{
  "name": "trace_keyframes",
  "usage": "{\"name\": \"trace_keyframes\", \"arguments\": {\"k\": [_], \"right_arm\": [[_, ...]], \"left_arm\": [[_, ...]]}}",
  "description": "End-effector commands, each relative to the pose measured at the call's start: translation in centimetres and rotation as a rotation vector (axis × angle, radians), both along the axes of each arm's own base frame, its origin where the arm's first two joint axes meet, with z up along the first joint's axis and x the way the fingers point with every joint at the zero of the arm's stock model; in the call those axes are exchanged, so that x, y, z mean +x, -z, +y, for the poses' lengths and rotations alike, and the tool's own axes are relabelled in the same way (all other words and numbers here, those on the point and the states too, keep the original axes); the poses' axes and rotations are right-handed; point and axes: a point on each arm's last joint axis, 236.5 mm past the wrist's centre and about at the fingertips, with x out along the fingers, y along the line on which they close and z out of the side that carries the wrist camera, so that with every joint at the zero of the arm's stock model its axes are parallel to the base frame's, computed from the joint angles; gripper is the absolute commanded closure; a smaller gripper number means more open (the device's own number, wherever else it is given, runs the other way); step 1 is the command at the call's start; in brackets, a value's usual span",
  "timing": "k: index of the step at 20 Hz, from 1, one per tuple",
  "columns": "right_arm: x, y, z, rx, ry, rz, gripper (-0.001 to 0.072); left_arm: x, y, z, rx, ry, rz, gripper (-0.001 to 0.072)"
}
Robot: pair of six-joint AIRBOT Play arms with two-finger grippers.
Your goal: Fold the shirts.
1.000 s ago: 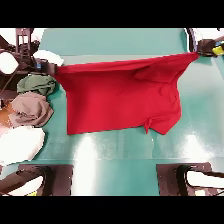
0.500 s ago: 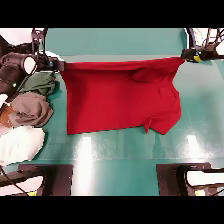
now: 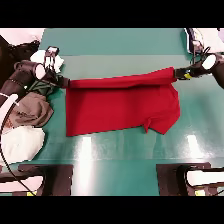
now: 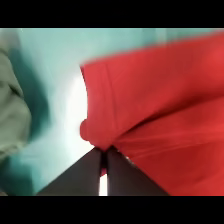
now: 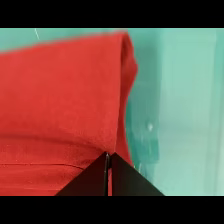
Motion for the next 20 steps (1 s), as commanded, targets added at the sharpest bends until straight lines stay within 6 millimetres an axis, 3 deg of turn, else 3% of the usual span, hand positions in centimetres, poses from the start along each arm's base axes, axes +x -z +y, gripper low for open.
{"name": "trace_keyframes", "arguments": {"k": [1, 3, 4, 5, 6, 8, 10, 13, 15, 17, 20], "right_arm": [[-1.4, 2.3, 0.2, 0.003, -0.005, 0.053, 0.0696], [-1.5, 2.5, 0.2, 0.005, -0.005, 0.06, 0.0683], [-1.6, 2.4, 0.2, 0.005, -0.005, 0.065, 0.0504], [-1.9, 2.2, 0.3, 0.007, -0.008, 0.082, 0.0264], [-2.4, 1.8, 0.2, 0.01, -0.009, 0.108, 0.0212], [-4.1, 0.5, -0.5, 0.02, 0.0, 0.173, 0.0214], [-6.5, -0.3, -0.9, 0.025, 0.0, 0.227, 0.0217], [-11.0, -0.4, 0.1, 0.087, -0.029, 0.279, 0.0217], [-13.1, -0.5, 1.2, 0.168, -0.034, 0.271, 0.0217], [-14.6, -0.6, 2.0, 0.224, -0.029, 0.259, 0.0217], [-16.5, -0.4, 2.4, 0.237, -0.021, 0.258, 0.0217]], "left_arm": [[-1.5, 2.9, 0.0, 0.0, -0.002, 0.087, 0.0682], [-1.8, 3.3, -0.4, -0.023, -0.008, 0.105, 0.0681], [-2.1, 3.4, -0.4, -0.023, -0.009, 0.119, 0.0579], [-2.9, 3.6, -0.2, -0.013, -0.012, 0.155, 0.0241], [-3.9, 3.7, 0.4, 0.012, -0.014, 0.201, 0.0114], [-6.8, 3.7, 1.6, 0.064, -0.025, 0.319, 0.0114], [-9.4, 3.4, 1.6, 0.056, -0.027, 0.396, 0.0114], [-13.3, 3.5, -1.0, -0.081, -0.028, 0.434, 0.0114], [-17.0, 4.7, -2.3, -0.163, -0.043, 0.48, 0.0114], [-20.9, 6.6, -1.7, -0.164, -0.082, 0.549, 0.0114], [-23.8, 8.9, -1.9, -0.189, -0.116, 0.592, 0.0114]]}}
